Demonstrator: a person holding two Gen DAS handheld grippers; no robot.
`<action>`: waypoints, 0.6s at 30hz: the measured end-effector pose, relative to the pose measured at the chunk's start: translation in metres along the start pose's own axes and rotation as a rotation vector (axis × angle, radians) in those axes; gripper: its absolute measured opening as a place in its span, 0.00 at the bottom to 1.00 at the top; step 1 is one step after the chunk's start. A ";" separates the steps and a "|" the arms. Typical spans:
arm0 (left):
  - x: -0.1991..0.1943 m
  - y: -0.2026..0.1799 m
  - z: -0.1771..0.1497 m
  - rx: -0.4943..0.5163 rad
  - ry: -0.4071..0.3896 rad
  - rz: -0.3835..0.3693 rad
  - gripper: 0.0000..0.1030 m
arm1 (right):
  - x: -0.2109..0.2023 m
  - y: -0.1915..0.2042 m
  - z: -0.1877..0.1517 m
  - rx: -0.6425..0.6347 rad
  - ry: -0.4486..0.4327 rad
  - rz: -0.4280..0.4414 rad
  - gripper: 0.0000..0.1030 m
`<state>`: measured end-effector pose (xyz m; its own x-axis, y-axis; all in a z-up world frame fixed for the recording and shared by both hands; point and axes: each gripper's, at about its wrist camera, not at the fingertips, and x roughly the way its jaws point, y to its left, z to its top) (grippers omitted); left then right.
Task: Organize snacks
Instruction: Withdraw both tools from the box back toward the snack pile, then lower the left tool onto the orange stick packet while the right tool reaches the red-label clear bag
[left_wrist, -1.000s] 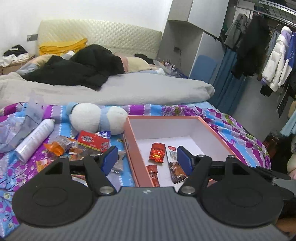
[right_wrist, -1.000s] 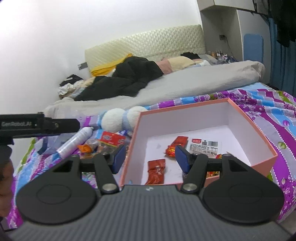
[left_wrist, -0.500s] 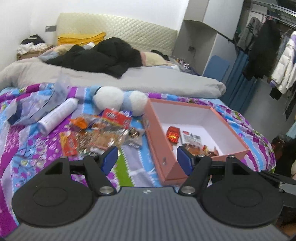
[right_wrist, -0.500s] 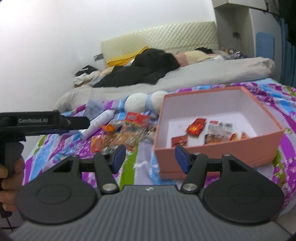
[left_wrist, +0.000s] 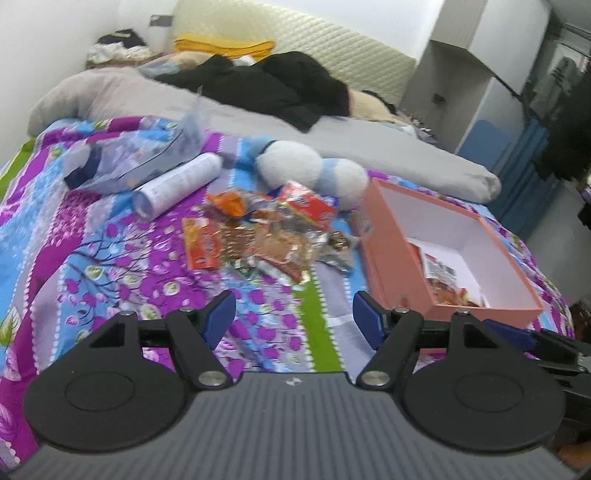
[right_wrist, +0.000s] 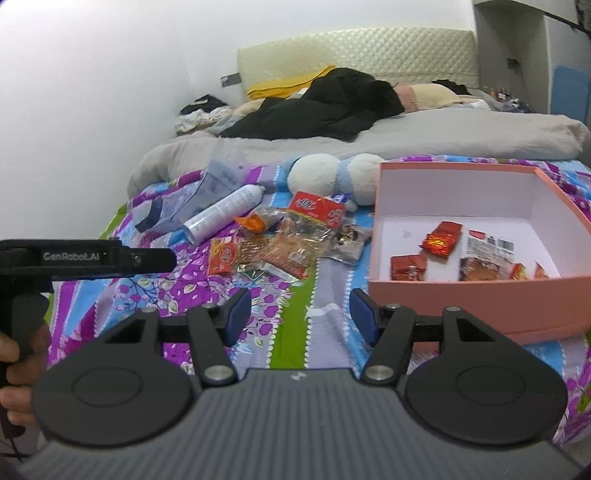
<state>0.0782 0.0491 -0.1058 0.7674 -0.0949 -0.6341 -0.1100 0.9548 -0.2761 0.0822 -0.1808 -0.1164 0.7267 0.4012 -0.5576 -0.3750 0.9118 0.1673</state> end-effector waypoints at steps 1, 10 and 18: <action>0.004 0.005 0.000 -0.011 0.007 0.007 0.72 | 0.005 0.002 0.001 -0.008 0.006 0.004 0.60; 0.051 0.050 0.008 -0.073 0.027 0.046 0.72 | 0.057 0.025 0.010 -0.086 0.030 0.040 0.60; 0.106 0.083 0.017 -0.105 0.038 0.046 0.72 | 0.109 0.035 0.008 -0.122 0.045 0.043 0.60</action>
<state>0.1612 0.1231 -0.1840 0.7360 -0.0643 -0.6739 -0.2115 0.9238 -0.3191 0.1530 -0.1048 -0.1650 0.6829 0.4331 -0.5883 -0.4744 0.8753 0.0937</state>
